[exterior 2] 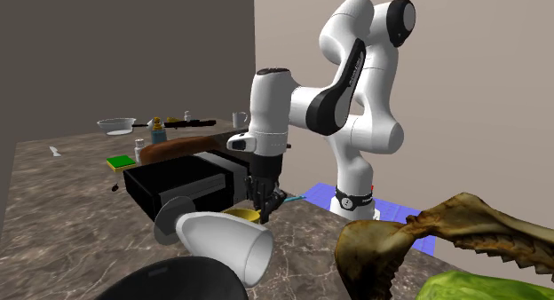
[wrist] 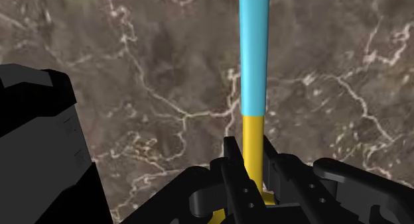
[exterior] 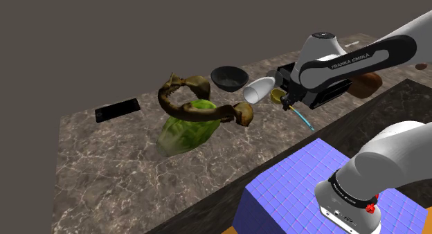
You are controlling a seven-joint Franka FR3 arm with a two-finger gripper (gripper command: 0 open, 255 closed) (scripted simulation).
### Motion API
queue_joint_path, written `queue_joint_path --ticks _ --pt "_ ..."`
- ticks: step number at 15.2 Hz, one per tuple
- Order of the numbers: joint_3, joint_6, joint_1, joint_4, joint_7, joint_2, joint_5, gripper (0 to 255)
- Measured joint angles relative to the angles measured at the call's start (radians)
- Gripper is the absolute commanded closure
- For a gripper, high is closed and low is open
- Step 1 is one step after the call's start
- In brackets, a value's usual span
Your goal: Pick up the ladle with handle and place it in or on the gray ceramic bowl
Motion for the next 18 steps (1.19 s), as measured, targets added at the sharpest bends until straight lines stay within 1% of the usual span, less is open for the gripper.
queue_joint_path --ticks 10,18 --pt "0.011 -0.171 0.003 0.068 -0.007 -0.104 0.012 255" --pt "0.022 -0.299 0.008 0.139 -0.009 -0.161 0.023 255"
